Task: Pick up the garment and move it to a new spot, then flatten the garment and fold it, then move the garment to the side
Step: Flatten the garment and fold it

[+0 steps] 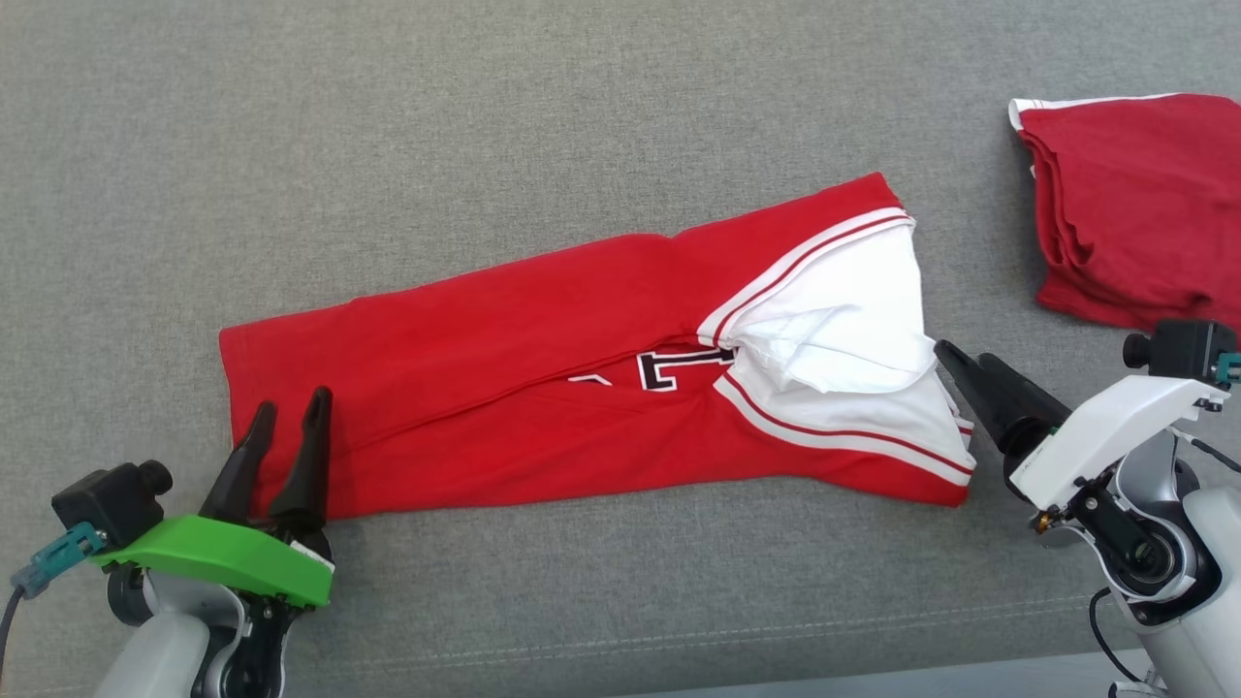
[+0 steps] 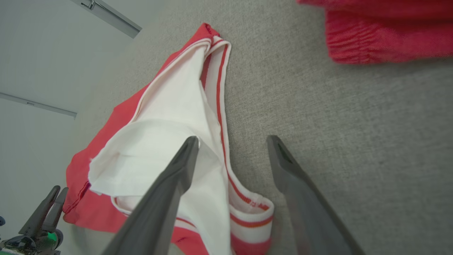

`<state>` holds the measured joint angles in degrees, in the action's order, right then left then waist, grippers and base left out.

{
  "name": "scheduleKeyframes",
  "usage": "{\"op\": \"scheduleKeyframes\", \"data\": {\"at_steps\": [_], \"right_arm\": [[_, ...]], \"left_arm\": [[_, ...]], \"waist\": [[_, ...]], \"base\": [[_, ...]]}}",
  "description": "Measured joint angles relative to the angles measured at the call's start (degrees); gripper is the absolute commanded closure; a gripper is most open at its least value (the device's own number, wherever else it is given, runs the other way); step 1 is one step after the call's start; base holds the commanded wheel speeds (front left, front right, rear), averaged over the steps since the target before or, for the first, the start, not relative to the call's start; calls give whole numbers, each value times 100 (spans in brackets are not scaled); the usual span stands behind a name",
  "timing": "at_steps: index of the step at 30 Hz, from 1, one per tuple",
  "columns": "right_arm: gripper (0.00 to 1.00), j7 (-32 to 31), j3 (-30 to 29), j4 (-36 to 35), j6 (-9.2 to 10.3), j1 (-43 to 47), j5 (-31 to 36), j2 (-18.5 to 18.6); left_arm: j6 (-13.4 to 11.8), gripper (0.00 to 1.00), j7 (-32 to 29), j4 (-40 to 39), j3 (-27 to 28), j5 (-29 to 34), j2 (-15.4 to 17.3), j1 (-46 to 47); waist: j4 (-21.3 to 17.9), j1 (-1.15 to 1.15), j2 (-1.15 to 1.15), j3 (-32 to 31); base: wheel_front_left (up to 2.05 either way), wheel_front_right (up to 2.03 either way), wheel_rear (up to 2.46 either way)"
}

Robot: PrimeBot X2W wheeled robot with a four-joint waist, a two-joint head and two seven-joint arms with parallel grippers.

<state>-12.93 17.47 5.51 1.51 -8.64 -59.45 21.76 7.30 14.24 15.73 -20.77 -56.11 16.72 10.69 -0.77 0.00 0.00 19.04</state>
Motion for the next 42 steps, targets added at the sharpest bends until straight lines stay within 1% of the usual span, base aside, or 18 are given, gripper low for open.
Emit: {"op": "scheduleKeyframes", "data": {"at_steps": [5, 7, 13, 18, 24, 34, 35, 36, 39, 41, 42], "right_arm": [[0, -223, 48, 205, -109, -62, -100, 57], [0, -282, 56, 259, -196, -105, -121, 78], [0, -490, 155, 391, -300, -311, -213, 86], [0, -687, 242, 499, -301, -421, -214, 120], [0, -992, 323, 615, -299, -531, -280, 246], [0, -1285, 372, 711, -285, -660, -366, 253], [26, -1295, 382, 725, -265, -678, -367, 234], [35, -1325, 383, 739, -243, -694, -382, 212], [33, -1411, 435, 782, -235, -743, -424, 153], [62, -1426, 472, 797, -235, -766, -423, 132], [73, -1456, 491, 810, -234, -785, -422, 129]], "left_arm": [[0, 0, 0, -31, -37, 1, -116, 4], [0, 0, 0, -41, -52, 3, -147, 5], [0, 0, 0, -48, -60, 18, -191, 7], [0, 0, 0, -91, -88, 41, -272, 7], [0, 0, 0, -136, -71, 43, -299, 6], [0, 0, 0, -163, -20, 60, -335, 6], [0, 0, 0, -165, -15, 60, -341, 6], [0, 0, 0, -165, -11, 60, -344, 6], [0, 0, 0, -165, -11, 85, -358, 6], [0, 0, 0, -165, -13, 85, -372, 6], [0, 0, 0, -165, -12, 85, -378, 6]], "waist": [[135, 0, 0, 64], [185, 0, 0, 78], [306, 0, 0, 69], [388, 0, 0, 43], [471, 0, 0, 46], [510, 0, 0, 40], [514, 0, 0, 39], [516, 0, 0, 37], [525, 0, 0, 30], [533, 0, 0, 27], [538, 0, 0, 24]], "base": [[0, 0, 0], [0, 0, 0], [0, 0, 0], [0, 0, 0], [0, 0, 0], [0, 0, 0], [0, 0, 0], [0, 0, 0], [0, 0, 0], [0, 0, 0], [0, 0, 0]]}}
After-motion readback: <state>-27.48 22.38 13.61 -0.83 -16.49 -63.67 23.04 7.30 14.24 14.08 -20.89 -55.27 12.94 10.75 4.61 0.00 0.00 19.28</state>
